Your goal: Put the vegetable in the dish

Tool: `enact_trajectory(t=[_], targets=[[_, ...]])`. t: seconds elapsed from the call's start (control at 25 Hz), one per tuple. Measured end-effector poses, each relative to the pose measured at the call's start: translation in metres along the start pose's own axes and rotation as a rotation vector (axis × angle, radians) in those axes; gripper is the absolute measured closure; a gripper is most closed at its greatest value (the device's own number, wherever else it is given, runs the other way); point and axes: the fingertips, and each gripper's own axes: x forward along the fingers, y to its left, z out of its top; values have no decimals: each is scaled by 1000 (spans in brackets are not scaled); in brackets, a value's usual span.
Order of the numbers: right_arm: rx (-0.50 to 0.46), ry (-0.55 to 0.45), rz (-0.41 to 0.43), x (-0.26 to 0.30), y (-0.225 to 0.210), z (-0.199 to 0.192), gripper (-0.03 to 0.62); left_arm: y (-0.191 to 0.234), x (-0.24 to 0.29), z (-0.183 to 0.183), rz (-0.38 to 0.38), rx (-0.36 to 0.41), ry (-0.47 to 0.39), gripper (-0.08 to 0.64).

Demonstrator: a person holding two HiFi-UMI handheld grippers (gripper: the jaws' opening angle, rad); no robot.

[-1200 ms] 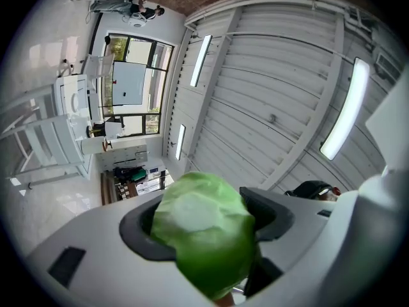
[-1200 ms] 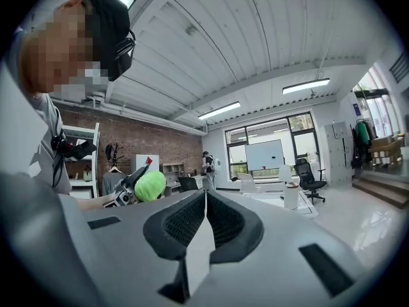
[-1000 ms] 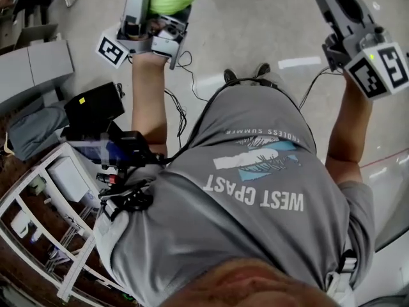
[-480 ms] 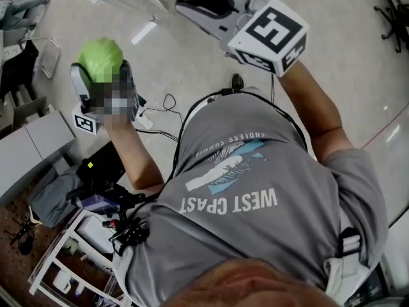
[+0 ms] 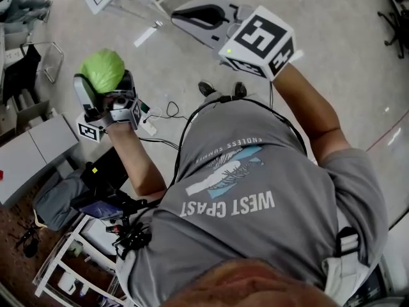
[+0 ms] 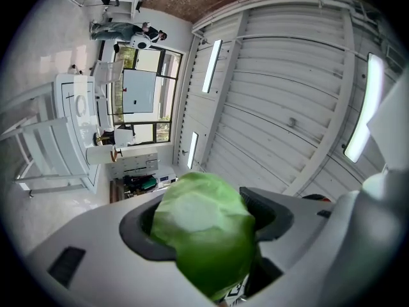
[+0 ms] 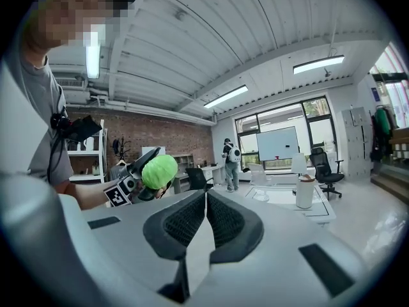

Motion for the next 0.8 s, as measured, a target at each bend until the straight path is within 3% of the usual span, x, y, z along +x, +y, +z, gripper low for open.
enact_trajectory(t=[0.32,0.8], targets=[[-11,27,-29,78,-38,40,583,30,43,81,-44,-29,23,249],[-43,-39,-176,53,-36,44,583,29,44,69,-122,-78,120,249]])
